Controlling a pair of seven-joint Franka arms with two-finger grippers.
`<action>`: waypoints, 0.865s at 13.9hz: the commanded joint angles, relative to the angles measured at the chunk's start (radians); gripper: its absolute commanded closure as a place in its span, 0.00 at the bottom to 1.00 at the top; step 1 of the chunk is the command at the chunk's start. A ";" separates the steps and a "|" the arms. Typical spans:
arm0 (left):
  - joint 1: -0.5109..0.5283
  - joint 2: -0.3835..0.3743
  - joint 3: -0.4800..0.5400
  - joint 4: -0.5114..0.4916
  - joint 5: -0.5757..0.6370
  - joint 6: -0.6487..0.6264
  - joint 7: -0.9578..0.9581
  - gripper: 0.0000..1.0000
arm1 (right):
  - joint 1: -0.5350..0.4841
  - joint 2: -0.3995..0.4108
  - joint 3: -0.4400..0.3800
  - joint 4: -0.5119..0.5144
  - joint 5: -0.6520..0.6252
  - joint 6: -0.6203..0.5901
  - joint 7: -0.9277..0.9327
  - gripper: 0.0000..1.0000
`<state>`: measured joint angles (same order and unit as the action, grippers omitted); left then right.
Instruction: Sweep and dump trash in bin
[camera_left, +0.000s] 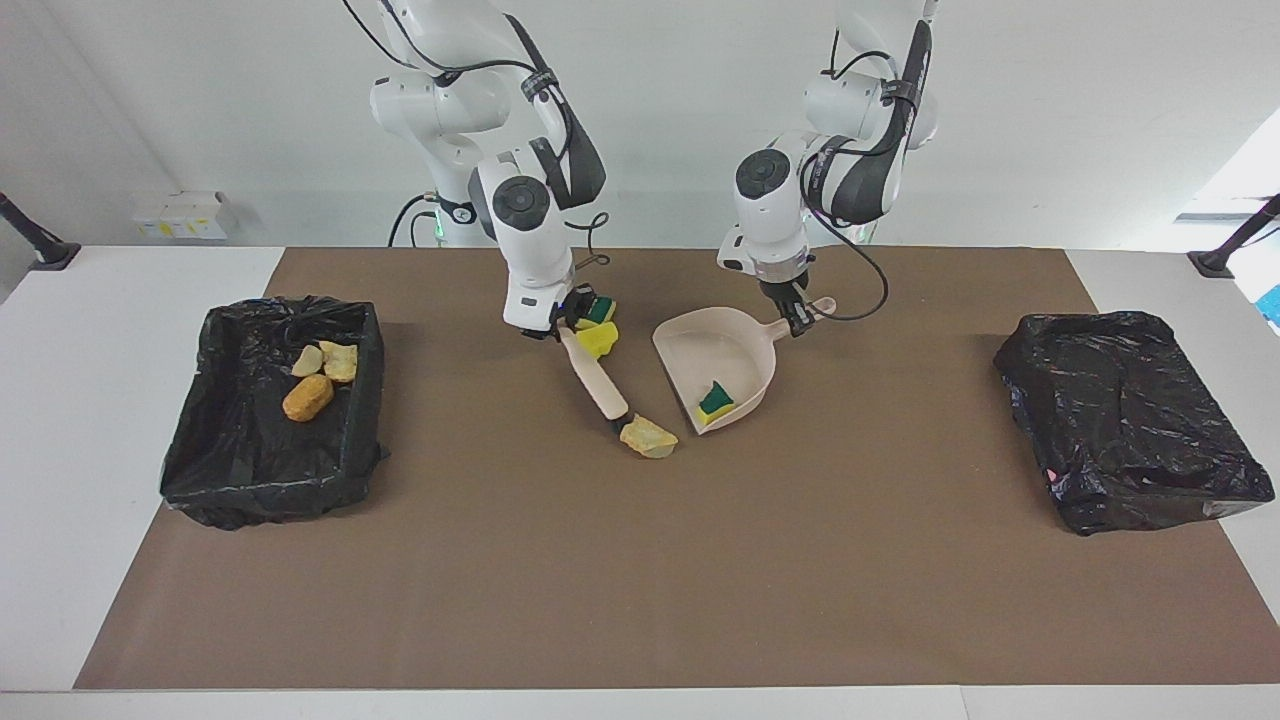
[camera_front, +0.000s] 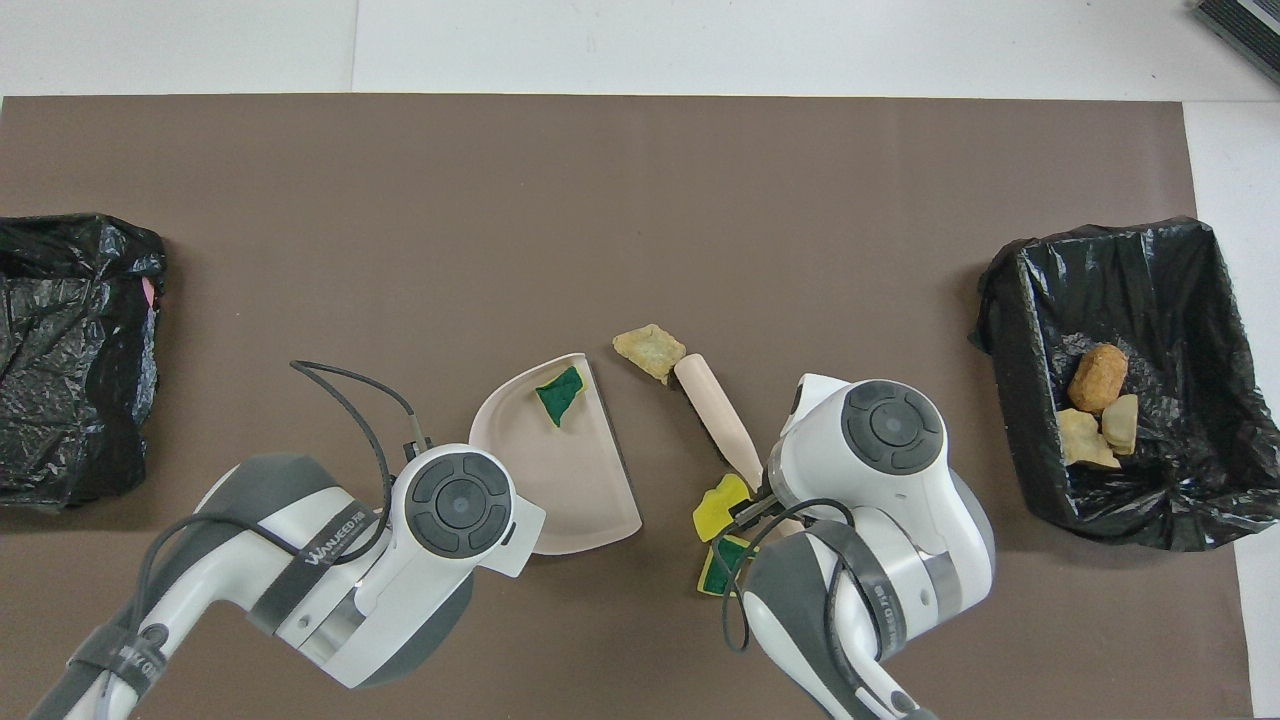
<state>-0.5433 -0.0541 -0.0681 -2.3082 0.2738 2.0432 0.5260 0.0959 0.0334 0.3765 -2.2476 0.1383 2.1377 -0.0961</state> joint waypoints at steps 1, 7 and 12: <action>0.014 -0.024 0.007 -0.027 0.021 0.011 -0.027 1.00 | -0.008 -0.006 -0.005 0.106 -0.008 -0.105 0.013 1.00; 0.048 -0.007 0.014 0.010 -0.005 -0.090 -0.077 1.00 | -0.022 0.141 -0.005 0.158 -0.288 0.084 0.015 1.00; 0.042 0.020 0.014 0.010 -0.012 -0.124 -0.077 1.00 | 0.024 0.270 0.004 0.232 -0.370 0.105 0.032 1.00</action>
<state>-0.5016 -0.0482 -0.0504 -2.3040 0.2687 1.9506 0.4599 0.1011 0.2888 0.3698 -2.0355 -0.2148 2.2639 -0.0907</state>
